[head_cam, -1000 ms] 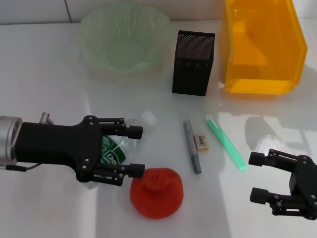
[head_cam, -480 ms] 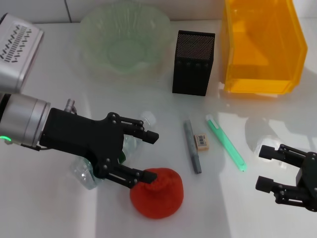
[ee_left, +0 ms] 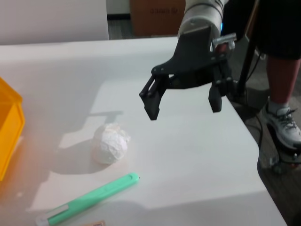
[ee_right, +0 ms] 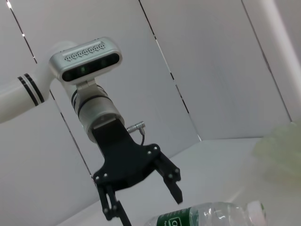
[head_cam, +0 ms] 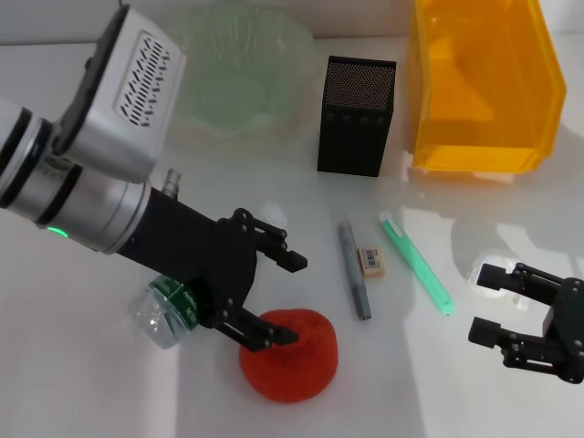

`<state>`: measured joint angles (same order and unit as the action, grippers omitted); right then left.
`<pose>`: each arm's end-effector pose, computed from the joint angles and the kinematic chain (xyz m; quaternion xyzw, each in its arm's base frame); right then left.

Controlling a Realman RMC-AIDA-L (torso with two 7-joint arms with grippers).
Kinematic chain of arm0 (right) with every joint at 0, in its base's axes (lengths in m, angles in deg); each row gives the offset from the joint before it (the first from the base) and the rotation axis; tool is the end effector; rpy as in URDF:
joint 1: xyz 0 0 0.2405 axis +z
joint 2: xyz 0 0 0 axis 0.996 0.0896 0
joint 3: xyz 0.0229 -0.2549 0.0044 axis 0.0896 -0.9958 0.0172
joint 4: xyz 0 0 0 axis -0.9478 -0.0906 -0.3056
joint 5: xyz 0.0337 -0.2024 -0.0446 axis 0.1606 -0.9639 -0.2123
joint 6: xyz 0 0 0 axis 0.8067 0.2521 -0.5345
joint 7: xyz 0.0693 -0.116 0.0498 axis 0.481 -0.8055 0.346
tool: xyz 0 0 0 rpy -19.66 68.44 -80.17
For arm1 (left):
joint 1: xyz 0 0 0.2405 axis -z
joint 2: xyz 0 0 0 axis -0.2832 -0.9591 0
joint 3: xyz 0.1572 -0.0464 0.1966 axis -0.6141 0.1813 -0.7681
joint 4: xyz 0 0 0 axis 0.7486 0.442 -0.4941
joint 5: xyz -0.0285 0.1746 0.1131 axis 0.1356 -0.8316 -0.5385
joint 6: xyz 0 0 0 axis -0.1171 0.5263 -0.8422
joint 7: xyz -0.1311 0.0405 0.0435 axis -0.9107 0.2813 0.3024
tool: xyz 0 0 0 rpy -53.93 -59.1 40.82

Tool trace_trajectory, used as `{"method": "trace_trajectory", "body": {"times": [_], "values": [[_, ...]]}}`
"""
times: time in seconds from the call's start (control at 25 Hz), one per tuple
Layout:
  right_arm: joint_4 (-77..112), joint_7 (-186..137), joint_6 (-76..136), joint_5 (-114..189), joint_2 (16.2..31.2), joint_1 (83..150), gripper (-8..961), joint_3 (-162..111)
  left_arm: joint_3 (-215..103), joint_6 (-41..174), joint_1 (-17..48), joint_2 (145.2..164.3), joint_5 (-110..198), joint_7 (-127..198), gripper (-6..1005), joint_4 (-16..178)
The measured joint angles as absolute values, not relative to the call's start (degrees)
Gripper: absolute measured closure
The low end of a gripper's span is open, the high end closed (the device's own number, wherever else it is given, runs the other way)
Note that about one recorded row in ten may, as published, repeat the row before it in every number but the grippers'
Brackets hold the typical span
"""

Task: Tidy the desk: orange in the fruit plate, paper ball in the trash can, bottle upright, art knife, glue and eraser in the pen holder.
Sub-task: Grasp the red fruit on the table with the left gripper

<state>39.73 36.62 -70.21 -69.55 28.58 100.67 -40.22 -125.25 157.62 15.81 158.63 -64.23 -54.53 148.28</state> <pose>0.3228 0.2068 0.0068 -0.8874 0.2610 0.3640 0.1088 -0.1633 0.3109 -0.0175 0.9969 -0.0497 0.0148 0.0598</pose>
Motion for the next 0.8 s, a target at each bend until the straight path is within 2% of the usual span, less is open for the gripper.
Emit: {"method": "trace_trajectory", "body": {"times": [0.8], "values": [[39.7, 36.6, -69.6, -69.5, 28.58, 100.5, 119, -39.7, -138.3, 147.5, 15.5, 158.88, -64.9, -56.1, 276, 145.3]]}}
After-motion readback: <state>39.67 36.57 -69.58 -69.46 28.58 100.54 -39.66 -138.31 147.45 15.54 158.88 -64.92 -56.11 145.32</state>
